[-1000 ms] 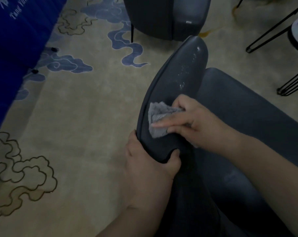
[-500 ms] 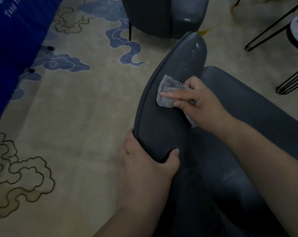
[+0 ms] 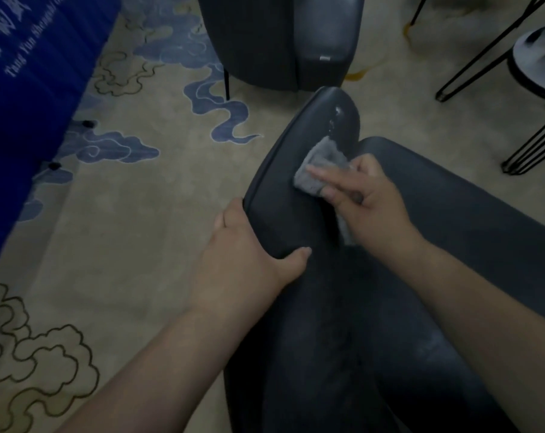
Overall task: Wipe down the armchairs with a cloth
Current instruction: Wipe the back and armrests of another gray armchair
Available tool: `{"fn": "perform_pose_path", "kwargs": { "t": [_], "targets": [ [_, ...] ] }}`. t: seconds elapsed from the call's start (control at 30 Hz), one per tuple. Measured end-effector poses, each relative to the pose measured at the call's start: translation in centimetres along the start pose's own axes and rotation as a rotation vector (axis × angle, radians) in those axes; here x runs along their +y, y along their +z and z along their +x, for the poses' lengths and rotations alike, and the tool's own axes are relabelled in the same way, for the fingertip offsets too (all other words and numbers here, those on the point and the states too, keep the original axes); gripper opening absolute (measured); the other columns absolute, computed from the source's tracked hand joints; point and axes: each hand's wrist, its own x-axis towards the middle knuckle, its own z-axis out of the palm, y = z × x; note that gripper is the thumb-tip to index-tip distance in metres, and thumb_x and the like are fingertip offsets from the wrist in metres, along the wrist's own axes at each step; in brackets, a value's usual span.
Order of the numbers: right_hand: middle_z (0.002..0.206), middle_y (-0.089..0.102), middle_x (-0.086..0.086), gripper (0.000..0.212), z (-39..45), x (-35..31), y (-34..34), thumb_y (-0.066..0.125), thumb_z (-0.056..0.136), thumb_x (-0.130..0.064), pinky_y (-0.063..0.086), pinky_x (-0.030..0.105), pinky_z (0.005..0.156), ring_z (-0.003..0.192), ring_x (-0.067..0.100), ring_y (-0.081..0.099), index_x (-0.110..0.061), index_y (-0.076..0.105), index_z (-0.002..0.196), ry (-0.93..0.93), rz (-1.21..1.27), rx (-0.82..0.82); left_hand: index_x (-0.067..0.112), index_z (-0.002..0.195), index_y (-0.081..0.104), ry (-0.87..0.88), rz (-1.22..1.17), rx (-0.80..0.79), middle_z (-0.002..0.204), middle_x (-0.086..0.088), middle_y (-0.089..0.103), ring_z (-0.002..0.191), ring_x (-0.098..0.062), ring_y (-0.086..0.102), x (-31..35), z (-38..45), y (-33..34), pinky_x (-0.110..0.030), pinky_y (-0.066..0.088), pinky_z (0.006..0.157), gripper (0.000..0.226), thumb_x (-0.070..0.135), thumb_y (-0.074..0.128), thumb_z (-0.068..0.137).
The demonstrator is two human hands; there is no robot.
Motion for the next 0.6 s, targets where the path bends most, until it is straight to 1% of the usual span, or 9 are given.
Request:
{"fn": "perform_pose_path", "kwargs": {
  "t": [0.07, 0.13, 0.2, 0.3, 0.4, 0.47, 0.5, 0.57, 0.6],
  "targets": [
    [0.090, 0.036, 0.002, 0.036, -1.1, -0.5, 1.0, 0.062, 0.086, -0.018, 0.035, 0.006, 0.080, 0.081, 0.003, 0.042, -0.032, 0.058, 0.119, -0.181, -0.019, -0.076, 0.017, 0.136, 0.037, 0.012, 0.027, 0.010, 0.129, -0.002, 0.050, 0.114, -0.020, 0.054, 0.3, 0.9, 0.2, -0.038, 0.048, 0.091, 0.100, 0.061, 0.073, 0.054],
    [0.091, 0.038, 0.003, 0.037, -0.3, 0.3, 1.3, 0.063, 0.087, -0.018, 0.039, 0.014, 0.083, 0.084, 0.013, 0.044, -0.033, 0.057, 0.120, -0.211, -0.051, -0.076, 0.016, 0.135, 0.037, 0.007, 0.071, 0.019, 0.128, -0.002, 0.051, 0.112, -0.021, 0.055, 0.6, 1.4, 0.4, -0.037, 0.049, 0.089, 0.101, 0.063, 0.072, 0.053],
    [0.091, 0.036, -0.003, 0.041, 1.5, 1.7, 0.8, 0.064, 0.087, -0.012, 0.038, 0.015, 0.088, 0.088, 0.015, 0.044, -0.035, 0.056, 0.121, -0.101, -0.067, 0.006, 0.016, 0.134, 0.036, 0.003, 0.138, 0.021, 0.128, -0.002, 0.049, 0.112, -0.022, 0.054, 1.1, 1.9, 0.4, -0.036, 0.049, 0.085, 0.102, 0.068, 0.071, 0.053],
    [0.088, 0.031, -0.013, 0.040, 4.0, 3.3, -0.2, 0.061, 0.090, -0.010, 0.032, 0.003, 0.087, 0.084, 0.001, 0.041, -0.037, 0.055, 0.120, 0.071, -0.030, 0.098, 0.016, 0.132, 0.036, 0.033, 0.250, 0.023, 0.128, -0.002, 0.047, 0.109, -0.024, 0.056, 2.2, 3.9, 0.6, -0.032, 0.044, 0.076, 0.101, 0.073, 0.070, 0.055],
    [0.087, 0.032, -0.012, 0.035, 5.3, 4.0, -1.2, 0.059, 0.092, -0.011, 0.032, -0.001, 0.084, 0.080, -0.006, 0.042, -0.030, 0.060, 0.121, 0.199, 0.046, 0.216, 0.015, 0.134, 0.036, 0.074, 0.265, -0.028, 0.130, -0.002, 0.047, 0.114, -0.022, 0.053, 3.3, 6.7, 0.7, -0.028, 0.037, 0.076, 0.102, 0.071, 0.072, 0.056],
    [0.087, 0.033, -0.012, 0.037, 5.0, 3.5, -1.2, 0.059, 0.091, -0.012, 0.032, -0.001, 0.082, 0.080, -0.011, 0.043, -0.034, 0.058, 0.120, 0.112, 0.067, 0.219, 0.015, 0.131, 0.038, 0.103, 0.257, -0.062, 0.128, -0.002, 0.049, 0.113, -0.021, 0.052, 3.9, 8.3, 0.8, -0.027, 0.036, 0.076, 0.101, 0.069, 0.075, 0.055],
    [0.088, 0.033, -0.012, 0.039, 4.7, 3.2, -0.7, 0.060, 0.089, -0.014, 0.033, 0.000, 0.083, 0.082, -0.011, 0.043, -0.037, 0.056, 0.120, 0.029, 0.055, 0.174, 0.015, 0.128, 0.040, 0.111, 0.244, -0.071, 0.124, -0.001, 0.052, 0.110, -0.020, 0.054, 4.1, 9.1, 0.8, -0.027, 0.037, 0.075, 0.097, 0.067, 0.076, 0.054],
    [0.089, 0.032, -0.010, 0.041, 4.3, 3.3, 0.4, 0.062, 0.088, -0.015, 0.034, 0.004, 0.085, 0.085, -0.004, 0.041, -0.038, 0.056, 0.121, -0.101, 0.006, 0.081, 0.015, 0.121, 0.042, 0.114, 0.211, -0.089, 0.114, 0.001, 0.056, 0.100, -0.017, 0.056, 4.5, 10.4, 1.0, -0.026, 0.039, 0.071, 0.091, 0.063, 0.077, 0.051],
    [0.089, 0.032, -0.011, 0.041, 4.5, 3.8, 0.7, 0.062, 0.088, -0.015, 0.034, 0.005, 0.085, 0.085, -0.001, 0.041, -0.037, 0.055, 0.122, -0.111, -0.014, 0.082, 0.016, 0.120, 0.042, 0.112, 0.203, -0.102, 0.111, 0.002, 0.057, 0.096, -0.015, 0.056, 4.8, 10.9, 1.0, -0.027, 0.042, 0.071, 0.091, 0.063, 0.077, 0.050]
  ]
}}
